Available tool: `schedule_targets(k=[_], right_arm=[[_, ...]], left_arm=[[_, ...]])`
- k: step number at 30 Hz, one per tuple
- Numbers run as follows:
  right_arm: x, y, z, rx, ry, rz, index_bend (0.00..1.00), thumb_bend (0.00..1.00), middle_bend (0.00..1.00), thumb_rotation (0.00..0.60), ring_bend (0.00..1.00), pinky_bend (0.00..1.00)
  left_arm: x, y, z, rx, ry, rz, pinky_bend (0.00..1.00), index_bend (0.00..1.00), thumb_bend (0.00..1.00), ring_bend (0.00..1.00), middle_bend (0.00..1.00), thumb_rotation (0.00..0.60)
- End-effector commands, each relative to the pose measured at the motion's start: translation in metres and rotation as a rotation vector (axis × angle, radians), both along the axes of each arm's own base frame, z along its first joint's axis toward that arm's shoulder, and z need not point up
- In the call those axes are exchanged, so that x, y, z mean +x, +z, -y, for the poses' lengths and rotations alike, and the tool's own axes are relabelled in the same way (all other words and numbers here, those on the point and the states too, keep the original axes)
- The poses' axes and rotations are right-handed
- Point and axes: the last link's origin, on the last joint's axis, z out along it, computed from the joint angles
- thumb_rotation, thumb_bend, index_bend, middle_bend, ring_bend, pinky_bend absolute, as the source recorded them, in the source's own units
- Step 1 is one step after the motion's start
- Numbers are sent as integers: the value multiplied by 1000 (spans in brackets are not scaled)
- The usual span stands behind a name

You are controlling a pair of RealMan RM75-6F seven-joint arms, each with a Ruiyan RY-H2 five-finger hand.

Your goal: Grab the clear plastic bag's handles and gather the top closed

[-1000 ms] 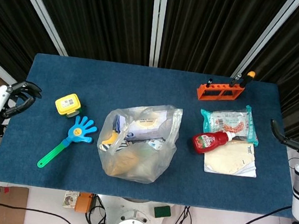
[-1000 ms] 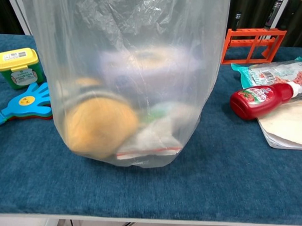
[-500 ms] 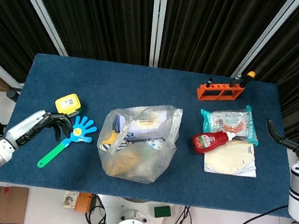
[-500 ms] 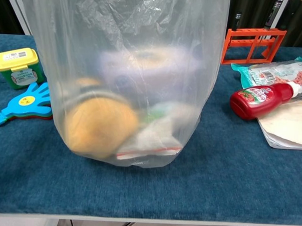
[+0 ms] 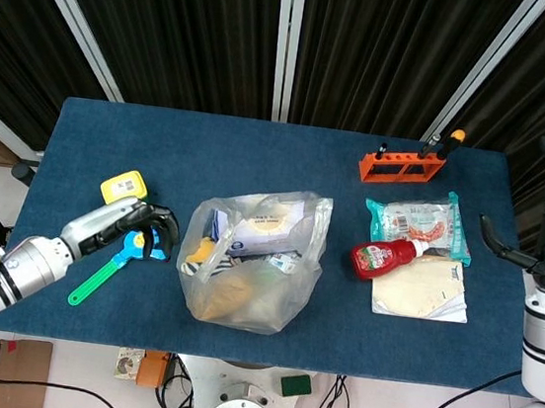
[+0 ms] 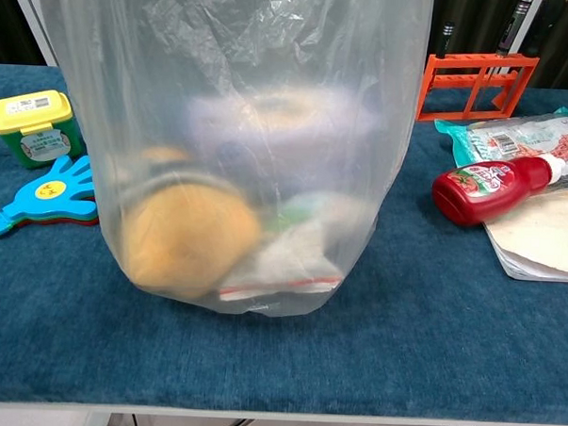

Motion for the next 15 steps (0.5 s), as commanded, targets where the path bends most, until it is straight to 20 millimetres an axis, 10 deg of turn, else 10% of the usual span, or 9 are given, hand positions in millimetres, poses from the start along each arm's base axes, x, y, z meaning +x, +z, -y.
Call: schedule_targets(k=[1, 15], right_arm=[[0, 0, 1, -2, -2, -3, 0, 287, 0, 600, 0, 0], [-2, -5, 4, 3, -9, -17, 0, 287, 3, 600, 0, 0]], left_arm=[[15, -5, -4, -21, -23, 4, 600, 496, 10, 485, 572, 0], [53, -12, -23, -57, -23, 79, 626, 520, 9, 508, 592, 0]])
